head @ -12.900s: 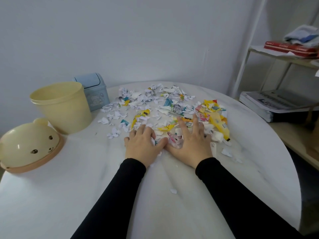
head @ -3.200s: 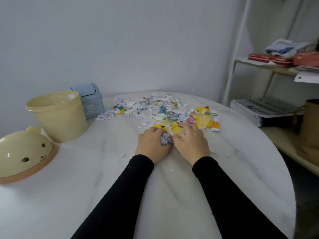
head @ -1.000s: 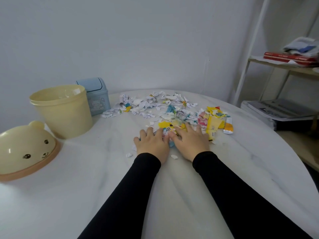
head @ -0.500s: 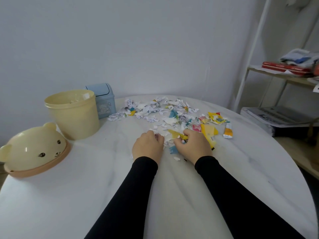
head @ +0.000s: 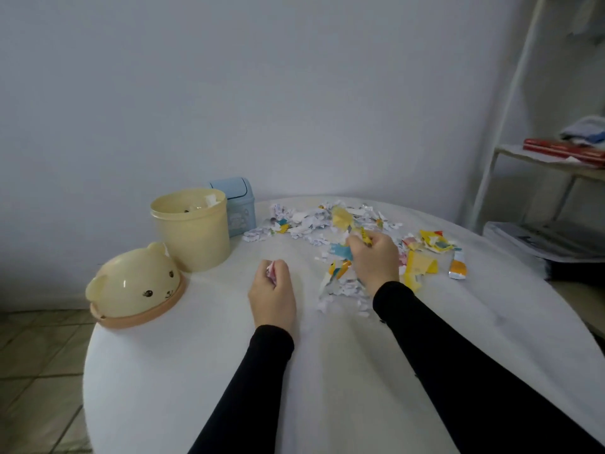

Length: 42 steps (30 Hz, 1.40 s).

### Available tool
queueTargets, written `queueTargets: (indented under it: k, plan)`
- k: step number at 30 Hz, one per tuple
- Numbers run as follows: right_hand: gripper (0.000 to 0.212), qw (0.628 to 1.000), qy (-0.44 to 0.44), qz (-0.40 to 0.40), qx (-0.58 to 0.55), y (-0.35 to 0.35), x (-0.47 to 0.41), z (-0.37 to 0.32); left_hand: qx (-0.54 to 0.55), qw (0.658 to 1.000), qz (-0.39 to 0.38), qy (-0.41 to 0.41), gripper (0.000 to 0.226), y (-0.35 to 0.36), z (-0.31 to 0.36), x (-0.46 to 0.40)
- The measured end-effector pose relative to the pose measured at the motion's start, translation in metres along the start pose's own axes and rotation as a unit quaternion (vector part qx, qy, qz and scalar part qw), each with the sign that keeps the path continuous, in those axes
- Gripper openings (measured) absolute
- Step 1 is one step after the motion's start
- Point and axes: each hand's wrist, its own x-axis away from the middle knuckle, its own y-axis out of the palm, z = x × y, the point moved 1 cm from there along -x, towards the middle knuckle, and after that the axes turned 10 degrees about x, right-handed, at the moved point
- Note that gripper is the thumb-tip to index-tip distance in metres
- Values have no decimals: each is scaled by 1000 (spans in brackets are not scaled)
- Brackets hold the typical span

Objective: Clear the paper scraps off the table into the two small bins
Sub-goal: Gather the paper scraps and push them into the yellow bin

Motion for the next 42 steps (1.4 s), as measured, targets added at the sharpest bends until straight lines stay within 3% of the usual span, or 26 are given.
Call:
queueTargets:
  k: [5,10,17,25,31,37,42]
  plan:
    - [21,995,51,-5,-85,5,-1,-25,60,997,45,-35,31,-14,-3,-6]
    - [38,995,28,-6,-96,14,-5,-42,110,992,25,-59,25,-22,1,-17]
    - [40,996,-13,-36,-85,47,-19,-81,170,985,10,-10,29,-39,44,-68]
    - [39,982,-44,-98,-157,110,-37,-149,146,987,38,60,26,-57,101,-153]
    - [39,961,16,-138,-240,158,-51,-176,95,992,60,63,16,-73,106,-199]
    - [35,953,63,-131,-267,188,-63,-180,70,993,65,72,24,-76,97,-222]
    - [34,947,100,-104,-288,211,-66,-183,-10,995,34,88,27,-77,92,-239]
